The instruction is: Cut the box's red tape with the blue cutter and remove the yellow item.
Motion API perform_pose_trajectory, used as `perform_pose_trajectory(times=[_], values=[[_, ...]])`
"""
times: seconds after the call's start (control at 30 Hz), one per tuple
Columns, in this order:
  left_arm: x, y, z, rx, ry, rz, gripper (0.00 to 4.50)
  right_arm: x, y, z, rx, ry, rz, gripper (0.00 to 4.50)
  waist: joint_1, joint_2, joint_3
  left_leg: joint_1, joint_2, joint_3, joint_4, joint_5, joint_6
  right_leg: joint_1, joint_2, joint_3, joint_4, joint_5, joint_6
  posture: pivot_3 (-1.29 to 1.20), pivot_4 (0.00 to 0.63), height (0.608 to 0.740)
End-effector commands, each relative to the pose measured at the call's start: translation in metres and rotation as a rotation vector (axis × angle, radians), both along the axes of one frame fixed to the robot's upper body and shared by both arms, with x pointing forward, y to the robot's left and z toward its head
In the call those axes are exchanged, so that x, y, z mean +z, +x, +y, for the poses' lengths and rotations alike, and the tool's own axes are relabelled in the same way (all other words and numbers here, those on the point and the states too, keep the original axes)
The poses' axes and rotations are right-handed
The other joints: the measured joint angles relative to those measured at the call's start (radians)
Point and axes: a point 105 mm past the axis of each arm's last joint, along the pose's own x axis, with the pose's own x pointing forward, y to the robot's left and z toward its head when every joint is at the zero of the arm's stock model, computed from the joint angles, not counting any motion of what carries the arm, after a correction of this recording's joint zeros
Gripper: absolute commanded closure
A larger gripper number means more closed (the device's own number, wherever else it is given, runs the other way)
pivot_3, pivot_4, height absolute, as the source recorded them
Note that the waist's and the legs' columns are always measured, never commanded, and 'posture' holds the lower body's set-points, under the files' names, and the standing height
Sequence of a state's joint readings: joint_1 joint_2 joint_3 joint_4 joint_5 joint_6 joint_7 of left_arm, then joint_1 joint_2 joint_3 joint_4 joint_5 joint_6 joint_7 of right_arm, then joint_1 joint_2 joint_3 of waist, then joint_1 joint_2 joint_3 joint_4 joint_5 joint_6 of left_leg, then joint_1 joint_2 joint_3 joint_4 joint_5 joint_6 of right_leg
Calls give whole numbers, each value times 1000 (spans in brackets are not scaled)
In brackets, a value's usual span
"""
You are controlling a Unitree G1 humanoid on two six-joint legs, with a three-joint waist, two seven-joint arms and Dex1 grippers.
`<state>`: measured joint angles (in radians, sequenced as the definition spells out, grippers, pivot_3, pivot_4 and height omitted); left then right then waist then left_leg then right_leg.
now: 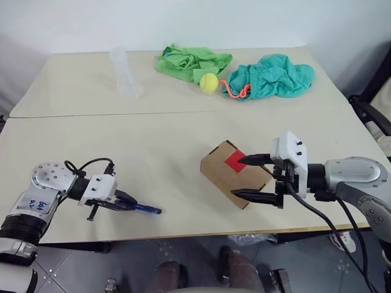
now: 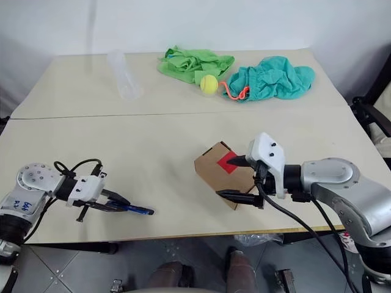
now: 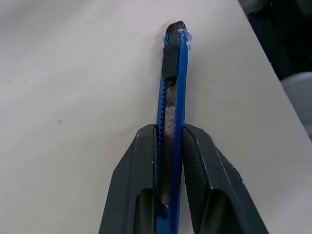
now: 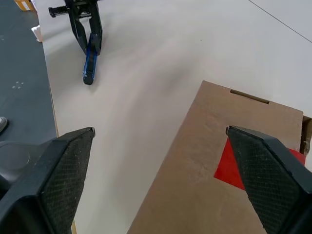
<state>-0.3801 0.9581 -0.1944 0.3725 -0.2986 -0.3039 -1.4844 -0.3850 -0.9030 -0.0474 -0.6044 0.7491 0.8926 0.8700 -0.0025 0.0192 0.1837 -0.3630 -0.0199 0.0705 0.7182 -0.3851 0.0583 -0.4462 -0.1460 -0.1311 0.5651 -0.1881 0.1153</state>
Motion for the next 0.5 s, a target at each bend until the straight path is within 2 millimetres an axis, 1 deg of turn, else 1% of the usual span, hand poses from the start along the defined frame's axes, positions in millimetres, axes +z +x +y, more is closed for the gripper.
perform_pose_trajectory(times=[0.03,0.23,0.27,0.37,0.5], values=[[-29,-23,6,1,118,145,3146,9,-5,4,27,1,-43,0,0,1,0,0,0,0,0,0,0,0,0,0,0,0,0,0,150,740],[-33,-25,7,10,171,123,1543,9,-4,5,34,2,-44,0,4,5,-3,2,0,1,-1,-1,0,1,0,0,-1,0,0,0,150,740],[-33,-28,6,0,164,135,1228,9,-4,6,35,2,-44,0,6,7,-4,2,0,1,-1,0,0,2,-1,0,-1,0,0,0,150,740],[-32,-33,3,-6,134,150,1228,9,-3,6,36,-1,-44,0,4,8,-5,4,0,1,-1,0,1,2,-2,2,0,0,0,0,150,740],[-35,-23,5,33,126,129,1228,8,-4,6,37,0,-41,0,4,10,-6,5,1,2,-2,-1,0,2,-2,2,0,0,-1,0,150,740]])
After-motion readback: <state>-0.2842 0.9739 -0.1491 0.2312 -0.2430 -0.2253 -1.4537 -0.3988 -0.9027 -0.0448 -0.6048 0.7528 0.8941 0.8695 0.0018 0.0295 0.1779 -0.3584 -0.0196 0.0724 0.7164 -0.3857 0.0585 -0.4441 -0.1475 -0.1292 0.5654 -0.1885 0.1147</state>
